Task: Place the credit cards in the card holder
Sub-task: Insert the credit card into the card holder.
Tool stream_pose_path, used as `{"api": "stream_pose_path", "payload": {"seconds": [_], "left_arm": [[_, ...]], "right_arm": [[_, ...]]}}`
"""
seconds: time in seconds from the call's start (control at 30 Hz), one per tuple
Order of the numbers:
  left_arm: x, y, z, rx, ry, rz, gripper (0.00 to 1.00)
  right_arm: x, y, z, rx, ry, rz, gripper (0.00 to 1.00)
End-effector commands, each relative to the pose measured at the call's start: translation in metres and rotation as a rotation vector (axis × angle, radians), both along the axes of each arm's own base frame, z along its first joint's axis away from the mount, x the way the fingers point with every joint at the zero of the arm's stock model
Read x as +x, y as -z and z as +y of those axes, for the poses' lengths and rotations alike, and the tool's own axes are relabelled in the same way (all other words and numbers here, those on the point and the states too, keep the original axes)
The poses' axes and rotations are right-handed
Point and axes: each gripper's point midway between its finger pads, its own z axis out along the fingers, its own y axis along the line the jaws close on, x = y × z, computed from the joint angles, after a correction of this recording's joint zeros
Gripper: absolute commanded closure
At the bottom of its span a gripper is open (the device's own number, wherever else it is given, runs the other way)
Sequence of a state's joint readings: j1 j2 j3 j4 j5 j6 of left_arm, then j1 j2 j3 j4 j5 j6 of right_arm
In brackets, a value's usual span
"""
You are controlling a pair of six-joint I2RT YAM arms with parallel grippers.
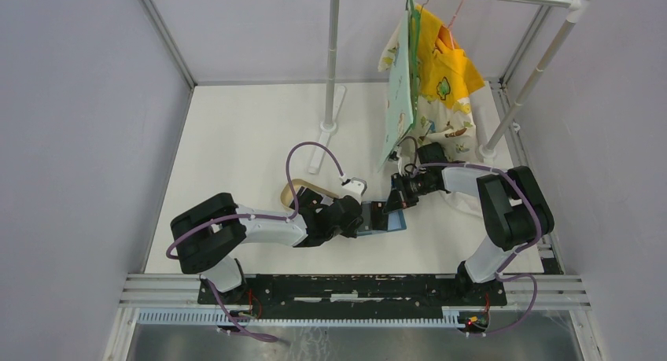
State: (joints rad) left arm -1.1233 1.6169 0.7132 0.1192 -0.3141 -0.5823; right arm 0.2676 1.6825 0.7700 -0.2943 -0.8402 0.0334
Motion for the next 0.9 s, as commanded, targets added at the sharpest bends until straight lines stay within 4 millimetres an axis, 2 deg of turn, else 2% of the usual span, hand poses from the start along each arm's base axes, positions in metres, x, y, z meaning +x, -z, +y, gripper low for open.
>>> {"api": "stream_pose_path", "payload": {"seconds": [0.0,0.3,0.87], "left_arm": [[-0.004,0.012,0.002,0.028,0.003,0.025,0.71],[-0.004,0.013,0.002,0.032,0.002,0.025,0.71],[-0.002,0.012,-0.001,0.033,0.011,0.020,0.71]], "right_arm": [[-0.003,0.012,-0.007,-0.068,-0.002,-0.017,1.00],[-0.008,0.021,-0.015,-0.117,0.009,0.005,1.00],[-0.004,0.027,-0.011,-0.154,-0.038,0.086,0.97]]}}
